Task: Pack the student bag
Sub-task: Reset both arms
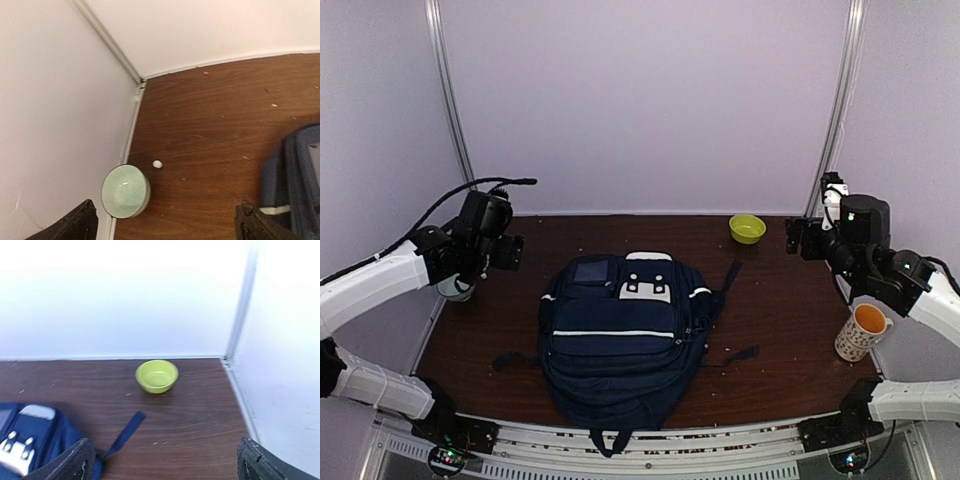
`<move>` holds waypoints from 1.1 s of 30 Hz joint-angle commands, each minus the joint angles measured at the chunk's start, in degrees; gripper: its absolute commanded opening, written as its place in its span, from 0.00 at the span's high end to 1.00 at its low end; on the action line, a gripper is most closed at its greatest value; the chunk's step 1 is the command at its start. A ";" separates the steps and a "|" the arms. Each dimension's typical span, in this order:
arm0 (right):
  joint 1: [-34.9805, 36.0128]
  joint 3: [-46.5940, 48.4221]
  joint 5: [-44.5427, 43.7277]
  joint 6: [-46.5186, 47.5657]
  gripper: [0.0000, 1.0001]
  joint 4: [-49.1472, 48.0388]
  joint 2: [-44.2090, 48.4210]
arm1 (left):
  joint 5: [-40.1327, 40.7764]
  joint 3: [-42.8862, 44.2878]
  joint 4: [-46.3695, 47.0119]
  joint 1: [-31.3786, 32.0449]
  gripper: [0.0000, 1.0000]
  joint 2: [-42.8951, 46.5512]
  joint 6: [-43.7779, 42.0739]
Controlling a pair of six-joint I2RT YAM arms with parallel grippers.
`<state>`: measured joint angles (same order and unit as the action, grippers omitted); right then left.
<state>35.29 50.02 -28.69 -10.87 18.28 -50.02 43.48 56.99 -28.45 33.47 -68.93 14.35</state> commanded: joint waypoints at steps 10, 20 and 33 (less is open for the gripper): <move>-12.99 -9.13 -20.29 0.57 0.00 -14.98 -3.28 | 7.57 -19.61 36.25 -15.36 0.02 -2.35 -8.69; -21.55 -23.74 -3.92 11.08 0.00 -38.24 -10.08 | -3.07 -30.41 64.82 -21.41 0.07 -7.26 -15.94; -28.35 -33.33 15.59 10.85 0.00 -72.10 -22.56 | -16.84 -39.87 90.03 -28.18 0.02 -10.46 -18.21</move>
<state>8.51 14.68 -21.02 0.27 -42.76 -68.93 33.30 18.13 50.63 7.77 -78.89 -4.21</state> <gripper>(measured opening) 0.999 0.970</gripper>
